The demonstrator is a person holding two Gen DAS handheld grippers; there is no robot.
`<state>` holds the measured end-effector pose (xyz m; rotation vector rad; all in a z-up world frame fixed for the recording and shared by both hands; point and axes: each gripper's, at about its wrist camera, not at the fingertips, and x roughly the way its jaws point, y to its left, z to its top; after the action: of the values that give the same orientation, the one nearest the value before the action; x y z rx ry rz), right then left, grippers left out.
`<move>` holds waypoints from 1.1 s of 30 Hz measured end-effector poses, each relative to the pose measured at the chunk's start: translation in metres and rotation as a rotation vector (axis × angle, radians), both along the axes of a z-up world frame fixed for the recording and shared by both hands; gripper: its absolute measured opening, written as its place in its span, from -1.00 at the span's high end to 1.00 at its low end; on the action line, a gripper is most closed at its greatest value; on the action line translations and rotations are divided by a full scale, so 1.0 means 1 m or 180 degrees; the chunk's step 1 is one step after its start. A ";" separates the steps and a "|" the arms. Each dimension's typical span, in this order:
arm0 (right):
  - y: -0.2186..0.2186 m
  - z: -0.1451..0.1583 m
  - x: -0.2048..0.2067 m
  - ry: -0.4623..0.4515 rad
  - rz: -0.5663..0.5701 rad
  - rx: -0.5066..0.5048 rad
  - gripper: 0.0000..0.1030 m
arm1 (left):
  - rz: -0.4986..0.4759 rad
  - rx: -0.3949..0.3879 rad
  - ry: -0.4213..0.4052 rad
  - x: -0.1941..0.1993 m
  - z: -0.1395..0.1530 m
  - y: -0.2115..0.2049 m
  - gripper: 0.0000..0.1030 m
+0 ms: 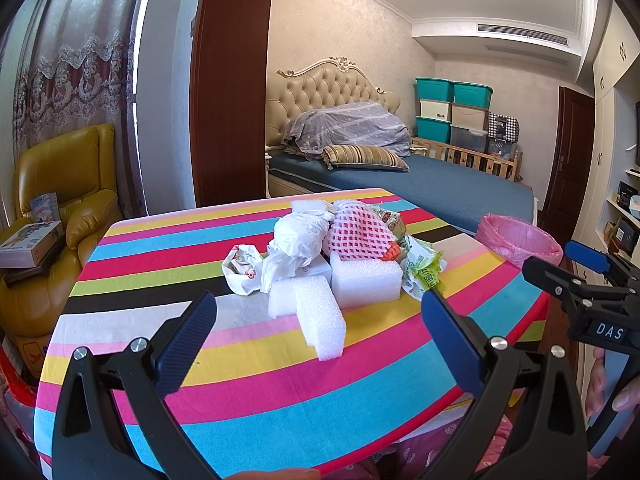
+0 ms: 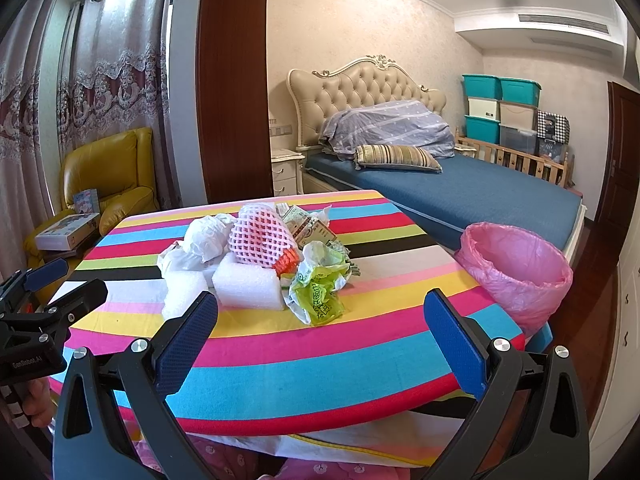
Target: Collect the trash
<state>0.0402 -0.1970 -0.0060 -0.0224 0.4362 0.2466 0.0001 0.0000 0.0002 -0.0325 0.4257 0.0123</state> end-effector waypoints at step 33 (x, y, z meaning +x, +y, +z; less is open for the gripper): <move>-0.002 -0.007 0.003 0.0026 0.0003 0.0020 -0.88 | -0.0001 0.0001 0.0002 0.000 0.000 0.000 -0.92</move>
<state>0.0434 -0.1993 -0.0128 -0.0153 0.4436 0.2491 0.0002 -0.0001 0.0002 -0.0321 0.4263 0.0121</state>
